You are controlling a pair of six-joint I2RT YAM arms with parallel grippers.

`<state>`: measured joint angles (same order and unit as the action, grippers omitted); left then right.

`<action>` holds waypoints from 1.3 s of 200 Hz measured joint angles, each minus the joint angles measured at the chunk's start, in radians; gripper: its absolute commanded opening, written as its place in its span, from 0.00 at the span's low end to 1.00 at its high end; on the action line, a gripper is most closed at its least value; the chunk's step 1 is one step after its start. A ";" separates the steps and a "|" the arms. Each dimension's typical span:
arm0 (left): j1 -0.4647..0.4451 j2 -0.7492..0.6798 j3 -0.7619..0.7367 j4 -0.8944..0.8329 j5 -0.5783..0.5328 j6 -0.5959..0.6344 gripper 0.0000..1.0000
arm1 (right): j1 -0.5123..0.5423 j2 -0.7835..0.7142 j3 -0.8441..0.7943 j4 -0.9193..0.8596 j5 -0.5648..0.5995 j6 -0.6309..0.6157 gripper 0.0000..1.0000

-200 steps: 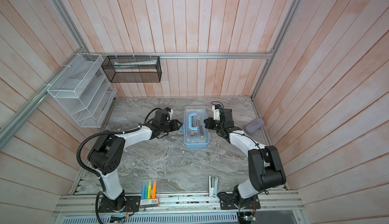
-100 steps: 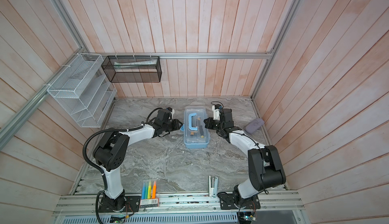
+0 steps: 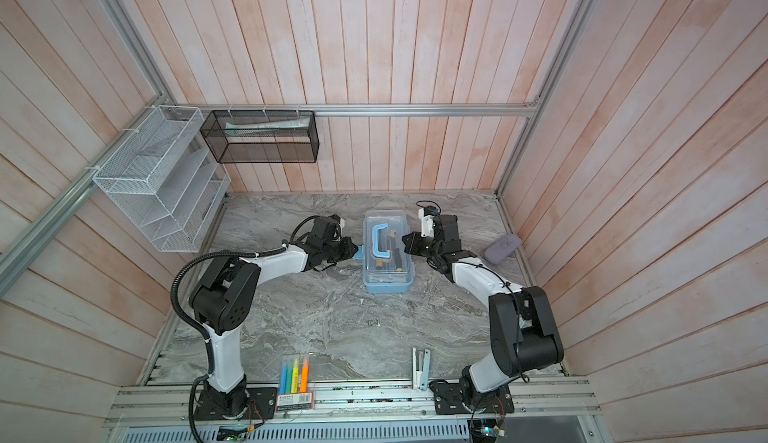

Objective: Pack the tool kit

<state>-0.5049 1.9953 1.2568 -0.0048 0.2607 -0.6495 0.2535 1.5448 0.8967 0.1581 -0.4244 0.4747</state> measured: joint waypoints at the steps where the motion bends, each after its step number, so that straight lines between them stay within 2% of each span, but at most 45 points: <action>1: 0.000 0.000 0.000 0.000 0.000 0.000 0.14 | 0.000 0.000 0.000 0.000 0.000 0.000 0.02; 93: 0.027 -0.029 -0.006 -0.026 0.042 -0.025 0.15 | 0.000 0.006 0.000 0.011 0.000 0.001 0.02; 132: 0.027 -0.070 -0.009 -0.017 0.060 -0.028 0.23 | 0.000 0.010 0.000 0.018 -0.002 0.002 0.02; 153: 0.024 -0.087 -0.009 -0.005 0.071 -0.033 0.38 | 0.000 0.012 0.000 0.023 -0.004 0.003 0.02; 164: 0.024 -0.090 -0.009 -0.002 0.076 -0.027 0.42 | 0.000 0.013 0.000 0.024 -0.004 0.004 0.02; 217: 0.023 -0.090 -0.013 0.024 0.105 -0.037 0.40 | 0.000 0.017 0.001 0.029 -0.010 0.004 0.01; 240: 0.019 -0.090 -0.024 0.052 0.127 -0.046 0.33 | 0.000 0.019 0.001 0.033 -0.015 0.004 0.01; 260: 0.014 -0.090 -0.034 0.069 0.141 -0.053 0.32 | 0.000 0.021 0.001 0.034 -0.018 0.004 0.00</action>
<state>-0.4908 1.9053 1.2224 0.0639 0.4019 -0.7025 0.2535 1.5654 0.8974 0.1925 -0.4423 0.4786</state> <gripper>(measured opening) 0.326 0.047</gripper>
